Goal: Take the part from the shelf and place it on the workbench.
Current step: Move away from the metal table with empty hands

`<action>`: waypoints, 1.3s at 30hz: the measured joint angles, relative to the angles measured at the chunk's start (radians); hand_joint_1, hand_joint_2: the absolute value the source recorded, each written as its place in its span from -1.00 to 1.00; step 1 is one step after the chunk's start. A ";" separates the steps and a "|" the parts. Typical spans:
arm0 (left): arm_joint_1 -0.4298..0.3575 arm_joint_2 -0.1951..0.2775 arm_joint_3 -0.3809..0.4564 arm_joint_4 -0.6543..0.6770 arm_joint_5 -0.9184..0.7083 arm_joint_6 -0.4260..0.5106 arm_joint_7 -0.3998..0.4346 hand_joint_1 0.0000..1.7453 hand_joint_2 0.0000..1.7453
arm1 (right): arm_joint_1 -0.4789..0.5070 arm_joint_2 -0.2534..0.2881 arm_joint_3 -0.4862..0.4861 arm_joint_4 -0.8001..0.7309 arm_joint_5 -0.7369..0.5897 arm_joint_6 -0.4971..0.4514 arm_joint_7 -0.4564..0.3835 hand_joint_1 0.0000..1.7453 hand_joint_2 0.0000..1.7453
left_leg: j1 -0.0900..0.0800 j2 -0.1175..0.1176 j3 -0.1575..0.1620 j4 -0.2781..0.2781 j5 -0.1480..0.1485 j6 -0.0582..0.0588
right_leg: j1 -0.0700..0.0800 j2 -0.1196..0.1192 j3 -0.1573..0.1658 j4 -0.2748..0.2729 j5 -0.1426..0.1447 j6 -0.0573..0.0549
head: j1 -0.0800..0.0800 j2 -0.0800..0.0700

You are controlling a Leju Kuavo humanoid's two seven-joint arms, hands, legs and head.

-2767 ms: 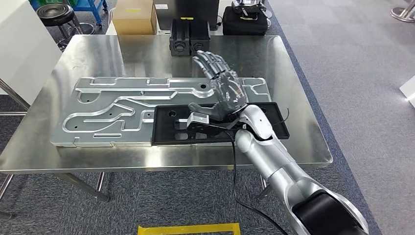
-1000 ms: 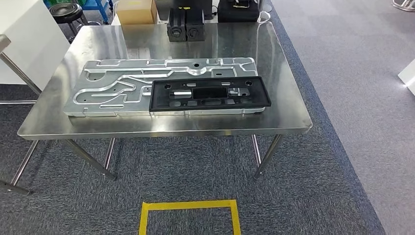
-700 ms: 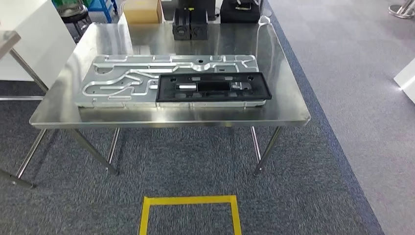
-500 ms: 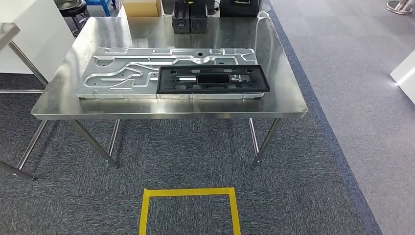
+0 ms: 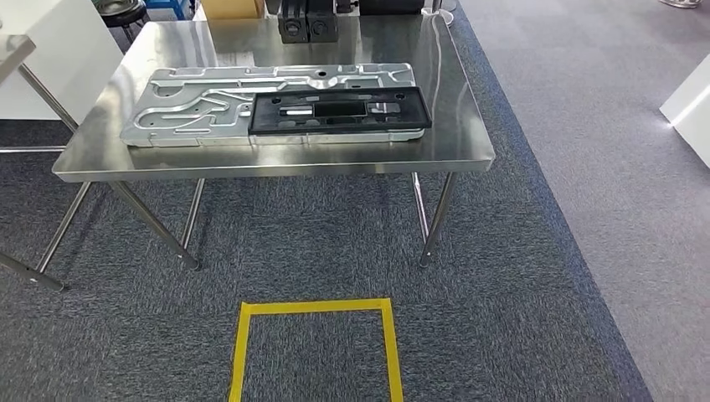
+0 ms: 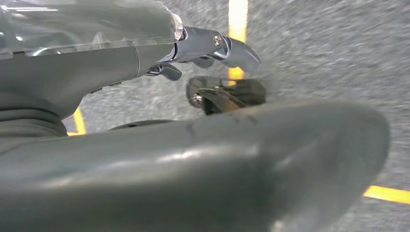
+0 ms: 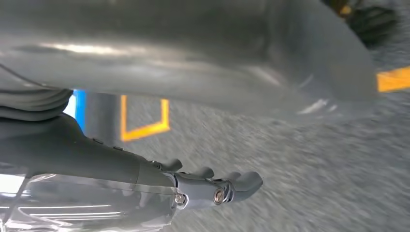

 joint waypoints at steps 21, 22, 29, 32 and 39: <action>-0.007 -0.007 -0.018 0.000 0.000 -0.004 0.012 -1.00 -1.00 | -0.017 0.018 -0.018 0.021 -0.007 0.007 0.021 -1.00 -1.00 | -0.020 0.006 0.072 -0.297 0.154 0.043 | 0.001 0.007 0.109 -0.014 -0.081 0.039 | 0.000 0.000; -0.007 -0.007 -0.018 0.000 0.000 -0.004 0.012 -1.00 -1.00 | -0.017 0.018 -0.018 0.021 -0.007 0.007 0.021 -1.00 -1.00 | -0.020 0.006 0.069 -0.299 0.163 0.036 | 0.001 0.008 0.104 -0.017 -0.076 0.030 | 0.000 0.000; -0.003 -0.007 -0.019 0.000 0.000 -0.004 0.012 -1.00 -1.00 | -0.018 0.019 -0.018 0.024 -0.007 0.007 0.021 -1.00 -1.00 | -0.012 0.000 -0.010 -0.016 -0.041 0.011 | -0.001 -0.002 0.021 -0.016 -0.006 -0.005 | 0.000 0.000; -0.004 -0.007 -0.019 0.000 0.000 -0.004 0.012 -1.00 -1.00 | -0.017 0.019 -0.018 0.025 -0.007 0.008 0.021 -1.00 -1.00 | -0.010 0.000 0.076 -0.078 0.021 0.012 | 0.000 -0.001 -0.025 0.000 0.017 0.002 | 0.000 0.000; -0.007 -0.007 -0.019 0.000 0.000 -0.004 0.012 -1.00 -1.00 | -0.017 0.020 -0.018 0.028 -0.007 0.008 0.021 -1.00 -1.00 | -0.016 -0.002 0.238 -0.333 0.024 0.032 | 0.005 0.000 -0.062 0.023 0.041 0.025 | 0.000 0.000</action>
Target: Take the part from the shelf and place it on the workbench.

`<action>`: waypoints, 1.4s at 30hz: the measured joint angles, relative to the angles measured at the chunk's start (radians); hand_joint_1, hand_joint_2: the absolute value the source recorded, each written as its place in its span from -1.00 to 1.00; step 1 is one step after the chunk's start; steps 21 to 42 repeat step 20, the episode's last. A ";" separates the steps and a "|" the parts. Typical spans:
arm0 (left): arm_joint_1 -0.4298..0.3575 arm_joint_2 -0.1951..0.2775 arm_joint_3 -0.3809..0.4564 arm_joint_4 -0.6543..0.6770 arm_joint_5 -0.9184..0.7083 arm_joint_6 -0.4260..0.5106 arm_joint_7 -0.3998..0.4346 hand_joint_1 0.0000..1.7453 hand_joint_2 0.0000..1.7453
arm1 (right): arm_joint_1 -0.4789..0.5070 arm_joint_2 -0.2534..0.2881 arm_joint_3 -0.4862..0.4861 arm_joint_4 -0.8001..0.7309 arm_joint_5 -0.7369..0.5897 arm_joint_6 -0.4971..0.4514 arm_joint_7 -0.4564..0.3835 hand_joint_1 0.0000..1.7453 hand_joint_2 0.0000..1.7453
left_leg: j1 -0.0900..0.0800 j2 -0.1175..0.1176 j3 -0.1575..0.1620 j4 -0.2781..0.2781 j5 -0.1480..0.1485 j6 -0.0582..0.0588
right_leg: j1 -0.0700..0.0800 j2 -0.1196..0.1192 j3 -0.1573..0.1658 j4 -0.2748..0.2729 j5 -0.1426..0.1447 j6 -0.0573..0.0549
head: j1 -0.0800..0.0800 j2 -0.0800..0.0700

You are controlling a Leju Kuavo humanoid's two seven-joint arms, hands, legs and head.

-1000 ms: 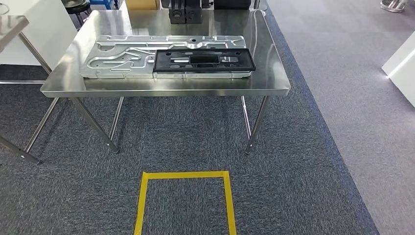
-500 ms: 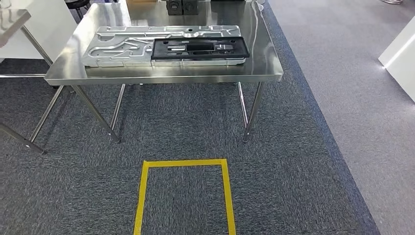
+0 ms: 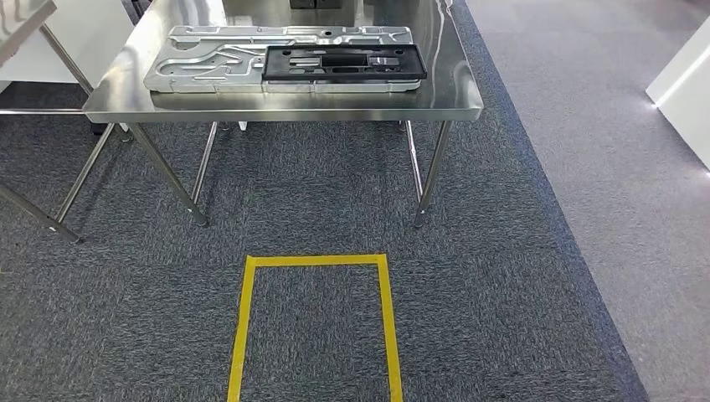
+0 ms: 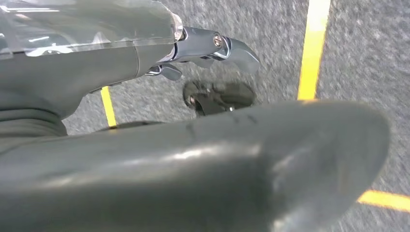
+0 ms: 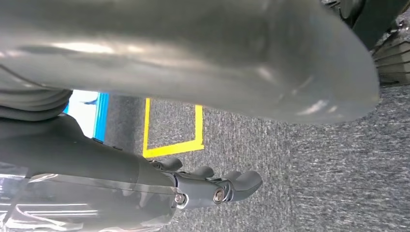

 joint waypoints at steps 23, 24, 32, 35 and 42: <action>-0.006 0.051 -0.051 0.000 -0.008 0.035 0.102 -1.00 -1.00 | -0.007 0.000 0.000 0.002 0.012 0.018 0.072 -1.00 1.00 | 0.003 0.001 -0.217 0.266 -0.059 -0.021 | -0.007 -0.003 0.119 -0.057 -0.064 -0.032 | 0.000 0.000; -0.006 0.051 -0.051 0.000 -0.008 0.035 0.102 -1.00 -1.00 | -0.007 0.000 0.000 0.002 0.012 0.018 0.072 -1.00 1.00 | 0.003 0.001 -0.217 0.266 -0.059 -0.021 | -0.007 -0.003 0.119 -0.057 -0.064 -0.032 | 0.000 0.000; -0.006 0.051 -0.051 0.000 -0.008 0.035 0.102 -1.00 -1.00 | -0.007 0.000 0.000 0.002 0.012 0.018 0.072 -1.00 1.00 | 0.003 0.001 -0.217 0.266 -0.059 -0.021 | -0.007 -0.003 0.119 -0.057 -0.064 -0.032 | 0.000 0.000; -0.006 0.051 -0.051 0.000 -0.008 0.035 0.102 -1.00 -1.00 | -0.007 0.000 0.000 0.002 0.012 0.018 0.072 -1.00 1.00 | 0.003 0.001 -0.217 0.266 -0.059 -0.021 | -0.007 -0.003 0.119 -0.057 -0.064 -0.032 | 0.000 0.000; -0.006 0.051 -0.051 0.000 -0.008 0.035 0.102 -1.00 -1.00 | -0.007 0.000 0.000 0.002 0.012 0.018 0.072 -1.00 1.00 | 0.003 0.001 -0.217 0.266 -0.059 -0.021 | -0.007 -0.003 0.119 -0.057 -0.064 -0.032 | 0.000 0.000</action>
